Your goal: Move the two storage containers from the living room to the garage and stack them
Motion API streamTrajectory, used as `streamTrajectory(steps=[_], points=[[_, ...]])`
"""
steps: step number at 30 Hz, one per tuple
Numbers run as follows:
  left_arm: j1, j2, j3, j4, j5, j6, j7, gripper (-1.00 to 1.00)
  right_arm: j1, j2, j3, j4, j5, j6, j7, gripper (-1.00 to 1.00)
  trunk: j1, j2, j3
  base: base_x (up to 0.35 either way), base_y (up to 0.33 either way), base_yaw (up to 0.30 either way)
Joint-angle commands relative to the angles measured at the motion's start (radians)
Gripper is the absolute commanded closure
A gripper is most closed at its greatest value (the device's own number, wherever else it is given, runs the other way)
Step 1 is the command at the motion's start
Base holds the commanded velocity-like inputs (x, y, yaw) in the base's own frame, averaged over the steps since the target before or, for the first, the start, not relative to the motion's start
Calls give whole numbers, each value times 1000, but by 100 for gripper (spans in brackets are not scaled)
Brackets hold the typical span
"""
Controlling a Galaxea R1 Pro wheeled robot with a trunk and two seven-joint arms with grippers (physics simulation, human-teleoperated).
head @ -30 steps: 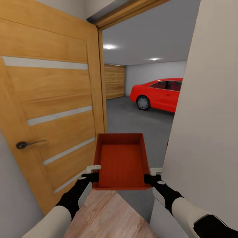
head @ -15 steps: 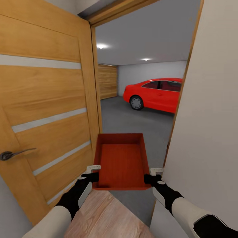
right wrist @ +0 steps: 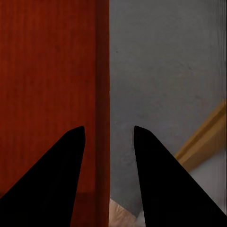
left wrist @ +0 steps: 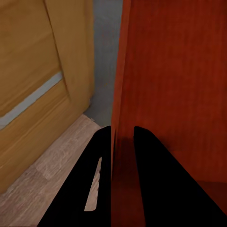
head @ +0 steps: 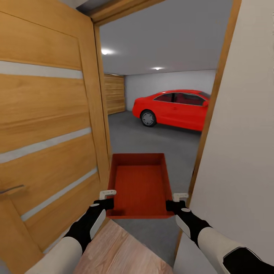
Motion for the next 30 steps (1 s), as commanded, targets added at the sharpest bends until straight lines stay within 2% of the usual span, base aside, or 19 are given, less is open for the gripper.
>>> streamTrajectory(steps=[1, 13, 30], points=[[0, 2, -3, -5, -13, 6, 15, 100, -1, -2, -4, 15, -13, -5, -15, 100, 1, -1, 0, 187, 164, -282], [0, 2, -3, -5, -12, 6, 15, 100, -1, -2, -4, 15, -12, -5, -15, 100, 1, -1, 0, 186, 161, -256], [0, 2, -3, -5, -12, 6, 15, 100, -1, -2, -4, 15, -14, -7, -15, 100, 1, -1, 0, 185, 150, -43]])
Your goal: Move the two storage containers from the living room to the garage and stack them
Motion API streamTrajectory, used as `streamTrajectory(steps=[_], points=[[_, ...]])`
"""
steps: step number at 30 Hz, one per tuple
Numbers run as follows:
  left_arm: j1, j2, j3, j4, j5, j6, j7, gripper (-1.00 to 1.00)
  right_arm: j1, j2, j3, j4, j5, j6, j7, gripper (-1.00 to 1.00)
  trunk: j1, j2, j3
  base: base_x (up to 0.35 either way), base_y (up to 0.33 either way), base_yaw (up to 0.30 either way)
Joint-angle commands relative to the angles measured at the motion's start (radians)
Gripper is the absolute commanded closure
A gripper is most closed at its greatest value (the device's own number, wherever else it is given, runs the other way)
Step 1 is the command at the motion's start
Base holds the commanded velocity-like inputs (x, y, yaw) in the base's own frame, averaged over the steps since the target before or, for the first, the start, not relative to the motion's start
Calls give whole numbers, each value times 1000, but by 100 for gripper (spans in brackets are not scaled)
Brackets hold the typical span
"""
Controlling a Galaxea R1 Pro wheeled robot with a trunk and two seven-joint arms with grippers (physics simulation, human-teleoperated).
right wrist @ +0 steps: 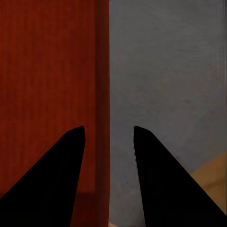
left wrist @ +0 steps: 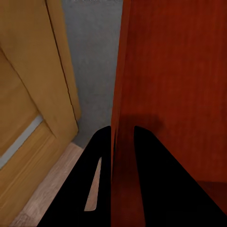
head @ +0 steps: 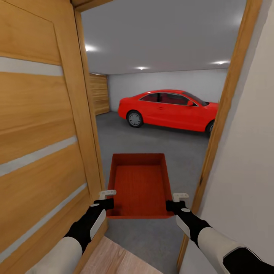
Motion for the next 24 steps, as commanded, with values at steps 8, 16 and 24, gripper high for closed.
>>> streamTrajectory(steps=[8, 16, 24], points=[[0, 2, -3, -5, -12, 6, 15, 100, -1, -3, -3, 13, -11, -4, -15, 100, 1, -1, 0, 185, 156, -261], [0, 2, -3, -5, -12, 6, 15, 100, -1, -3, -3, 13, -10, -4, -15, 100, 1, -1, 0, 187, 164, -53], [0, 2, -3, -5, -11, 6, 14, 100, -1, -4, -3, 13, -9, -3, -15, 100, 1, -1, 0, 203, 212, -3]])
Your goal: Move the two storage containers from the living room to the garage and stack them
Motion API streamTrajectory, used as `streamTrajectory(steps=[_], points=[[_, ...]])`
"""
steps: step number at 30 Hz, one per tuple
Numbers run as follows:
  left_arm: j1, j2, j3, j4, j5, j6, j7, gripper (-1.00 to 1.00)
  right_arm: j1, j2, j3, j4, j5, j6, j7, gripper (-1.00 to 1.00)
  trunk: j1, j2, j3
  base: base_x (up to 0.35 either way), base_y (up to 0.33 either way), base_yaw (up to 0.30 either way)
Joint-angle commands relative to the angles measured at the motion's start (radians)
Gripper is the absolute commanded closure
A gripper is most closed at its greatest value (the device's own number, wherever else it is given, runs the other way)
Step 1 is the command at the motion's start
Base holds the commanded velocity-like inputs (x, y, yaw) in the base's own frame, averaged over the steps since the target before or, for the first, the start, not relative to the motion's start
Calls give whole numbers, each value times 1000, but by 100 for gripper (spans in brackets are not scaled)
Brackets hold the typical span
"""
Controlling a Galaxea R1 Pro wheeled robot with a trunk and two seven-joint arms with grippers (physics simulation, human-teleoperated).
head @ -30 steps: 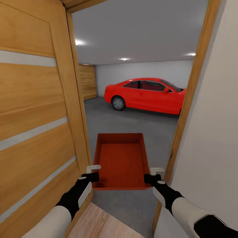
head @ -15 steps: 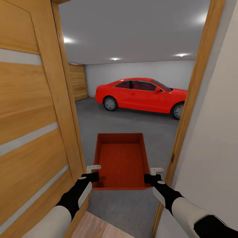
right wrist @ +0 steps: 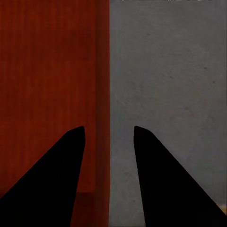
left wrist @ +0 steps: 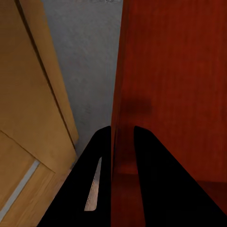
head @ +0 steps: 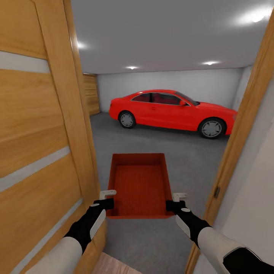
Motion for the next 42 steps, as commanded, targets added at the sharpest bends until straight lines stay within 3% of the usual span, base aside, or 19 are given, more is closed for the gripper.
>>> streamTrajectory(steps=[1, 25, 42], points=[[-1, 2, -4, -4, -10, 5, 15, 100, -1, -4, -1, 14, -14, -4, -15, 100, 1, -1, 0, 209, 225, -48], [-1, 2, -4, -4, -10, 5, 15, 100, -1, -4, -1, 14, -15, -4, -18, 100, 1, -1, 0, 207, 211, -255], [-1, 2, -4, -4, -11, 5, 16, 100, -1, -4, -1, 14, -14, -4, -18, 100, 1, -1, 0, 50, 34, -230]])
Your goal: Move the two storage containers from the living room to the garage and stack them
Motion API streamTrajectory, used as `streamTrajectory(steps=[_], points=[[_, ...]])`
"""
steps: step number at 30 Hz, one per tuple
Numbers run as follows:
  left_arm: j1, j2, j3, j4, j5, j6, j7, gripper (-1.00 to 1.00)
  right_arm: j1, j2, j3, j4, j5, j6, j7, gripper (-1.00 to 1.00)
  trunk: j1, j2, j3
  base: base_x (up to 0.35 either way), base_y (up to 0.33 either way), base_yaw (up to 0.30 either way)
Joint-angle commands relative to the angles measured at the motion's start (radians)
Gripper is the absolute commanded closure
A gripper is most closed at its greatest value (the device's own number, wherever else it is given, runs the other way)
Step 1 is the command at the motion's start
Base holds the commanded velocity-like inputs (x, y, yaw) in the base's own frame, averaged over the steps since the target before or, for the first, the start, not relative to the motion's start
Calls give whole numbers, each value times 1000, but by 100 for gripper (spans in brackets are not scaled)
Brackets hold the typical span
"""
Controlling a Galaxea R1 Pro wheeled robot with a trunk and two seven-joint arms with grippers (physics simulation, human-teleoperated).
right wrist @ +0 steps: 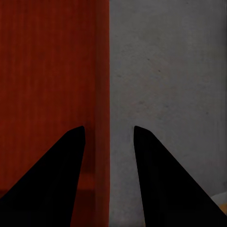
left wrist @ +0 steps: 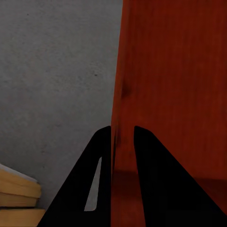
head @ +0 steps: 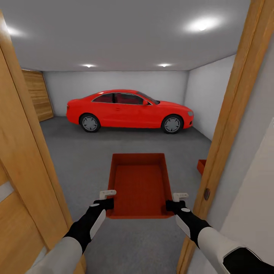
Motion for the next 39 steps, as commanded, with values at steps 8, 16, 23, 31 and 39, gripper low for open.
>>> streamTrajectory(steps=[8, 16, 23, 31, 39], points=[[-1, 2, -3, -4, -12, 6, 15, 100, -1, -4, -2, 15, -14, -5, -17, 100, 0, -1, 0, 0, 0, -2], [-1, 2, -3, -4, -11, 6, 15, 100, -1, -5, -4, 15, -14, -4, -17, 100, 0, -1, 0, 0, 0, 0], [-1, 1, -3, -4, -11, 6, 15, 100, -1, -4, -4, 15, -14, -9, -16, 100, 0, -1, 0, 99, 77, 0], [-1, 1, -3, -4, -11, 6, 15, 100, -1, -4, -2, 15, -14, -9, -17, 100, 0, -1, 0, 225, 190, 0], [-1, 1, -3, -4, -11, 6, 15, 100, -1, -4, -2, 15, -14, -9, -16, 100, 0, -1, 0, 39, 26, 0]])
